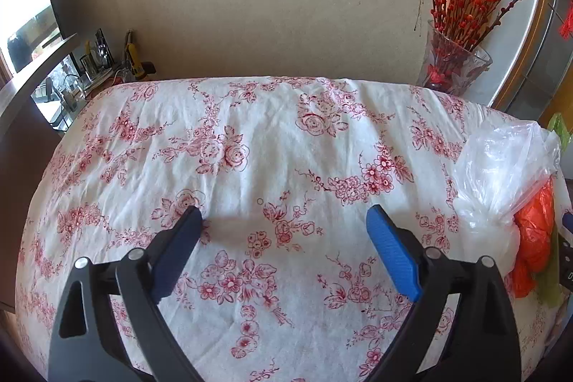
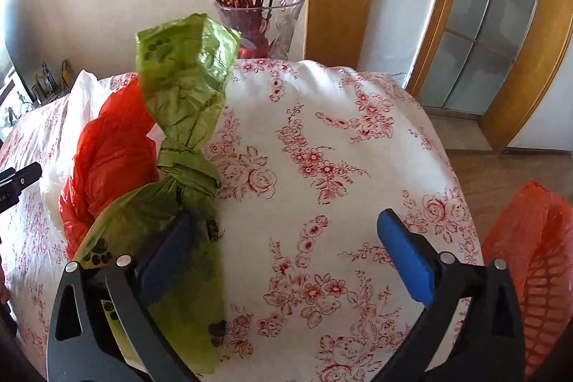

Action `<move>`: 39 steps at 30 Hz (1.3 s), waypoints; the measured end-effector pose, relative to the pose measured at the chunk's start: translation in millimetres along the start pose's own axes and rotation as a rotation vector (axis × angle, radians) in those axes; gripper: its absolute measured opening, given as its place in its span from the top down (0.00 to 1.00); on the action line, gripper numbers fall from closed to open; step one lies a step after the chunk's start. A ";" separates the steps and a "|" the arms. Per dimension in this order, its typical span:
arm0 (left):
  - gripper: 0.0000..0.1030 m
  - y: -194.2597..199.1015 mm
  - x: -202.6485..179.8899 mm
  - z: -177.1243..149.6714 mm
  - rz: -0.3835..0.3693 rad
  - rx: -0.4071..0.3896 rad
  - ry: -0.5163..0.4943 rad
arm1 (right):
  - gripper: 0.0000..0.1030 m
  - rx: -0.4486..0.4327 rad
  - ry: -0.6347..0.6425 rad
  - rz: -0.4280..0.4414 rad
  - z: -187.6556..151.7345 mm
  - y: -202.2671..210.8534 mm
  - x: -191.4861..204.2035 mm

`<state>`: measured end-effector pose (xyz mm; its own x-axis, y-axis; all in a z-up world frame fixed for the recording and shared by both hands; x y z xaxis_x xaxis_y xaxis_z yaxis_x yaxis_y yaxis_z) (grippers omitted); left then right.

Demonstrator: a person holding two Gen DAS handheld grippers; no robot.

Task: Collect trash

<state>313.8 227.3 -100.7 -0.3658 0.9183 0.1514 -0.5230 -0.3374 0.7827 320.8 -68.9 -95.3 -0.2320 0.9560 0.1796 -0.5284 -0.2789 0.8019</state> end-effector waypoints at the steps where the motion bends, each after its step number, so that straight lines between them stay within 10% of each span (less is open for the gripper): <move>1: 0.08 -1.9 0.7 0.1 0.009 0.009 0.005 | 0.02 -0.002 -0.011 0.005 0.7 0.1 -0.2; 39: 0.04 -13.1 11.6 13.3 0.047 0.028 0.056 | 0.02 -0.020 -0.143 -0.062 13.5 -11.3 -5.8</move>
<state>326.6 245.2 -101.2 -0.4320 0.8884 0.1553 -0.4827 -0.3732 0.7923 339.2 -70.0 -97.7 -0.0806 0.9742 0.2108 -0.5544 -0.2196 0.8028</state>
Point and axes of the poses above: each gripper's, at about its wrist camera, not at the fingertips, and y roughly against the way its jaws point, x to its left, z to its top, the point moved 2 cm from there along -y, roughly the way its jaws point, and after that the axes turned 10 degrees about z, right-handed, at the moved point
